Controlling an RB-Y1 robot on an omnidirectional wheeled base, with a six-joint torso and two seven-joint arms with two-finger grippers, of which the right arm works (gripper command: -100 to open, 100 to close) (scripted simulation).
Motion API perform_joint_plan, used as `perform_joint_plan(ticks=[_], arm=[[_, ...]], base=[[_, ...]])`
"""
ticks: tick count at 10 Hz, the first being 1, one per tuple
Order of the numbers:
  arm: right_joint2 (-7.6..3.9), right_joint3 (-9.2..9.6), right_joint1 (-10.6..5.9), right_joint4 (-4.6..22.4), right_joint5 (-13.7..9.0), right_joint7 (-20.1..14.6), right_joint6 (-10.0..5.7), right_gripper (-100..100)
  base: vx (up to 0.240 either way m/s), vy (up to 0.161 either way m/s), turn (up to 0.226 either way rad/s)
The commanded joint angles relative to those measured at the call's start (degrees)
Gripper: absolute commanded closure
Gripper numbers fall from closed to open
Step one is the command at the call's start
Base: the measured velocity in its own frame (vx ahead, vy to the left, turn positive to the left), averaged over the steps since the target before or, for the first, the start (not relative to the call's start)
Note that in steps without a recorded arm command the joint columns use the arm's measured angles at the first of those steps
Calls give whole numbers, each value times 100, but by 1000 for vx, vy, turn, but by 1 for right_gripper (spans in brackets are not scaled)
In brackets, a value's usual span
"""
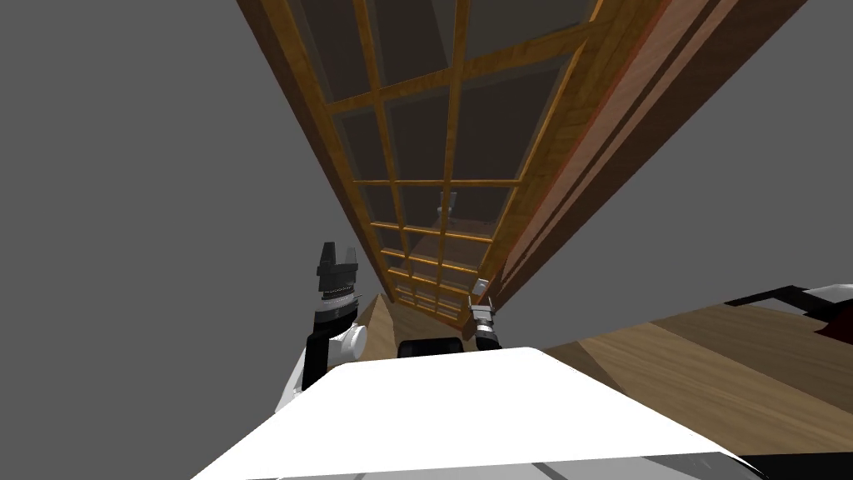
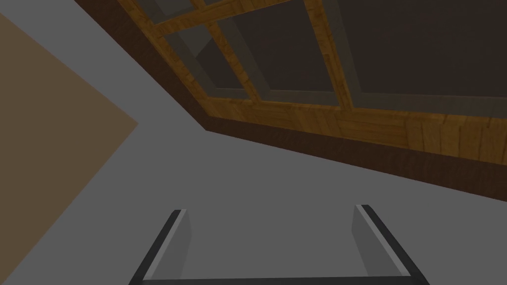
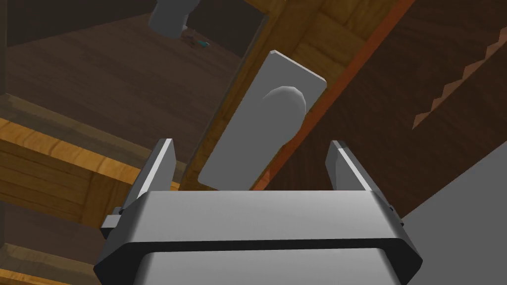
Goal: Push the door open
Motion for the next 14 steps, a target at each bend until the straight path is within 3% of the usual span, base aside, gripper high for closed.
perform_joint_plan(ticks=[1,6,7,8,9,11,14], arm=[[58,54,134,-77,-154,-274,-62,-100],[417,310,348,-324,-456,-879,-128,-100],[354,276,314,-267,-420,-806,-132,-100],[171,263,292,-254,-436,-843,-136,-100],[97,249,272,-240,-442,-850,-136,-100],[31,225,238,-215,-454,-862,-136,-100],[59,192,192,-181,-469,-878,-137,-100]], base=[[-117,-38,45],[-97,-28,23],[-25,-6,8],[75,-15,13],[145,-44,21],[169,-47,12],[107,-39,-6]])
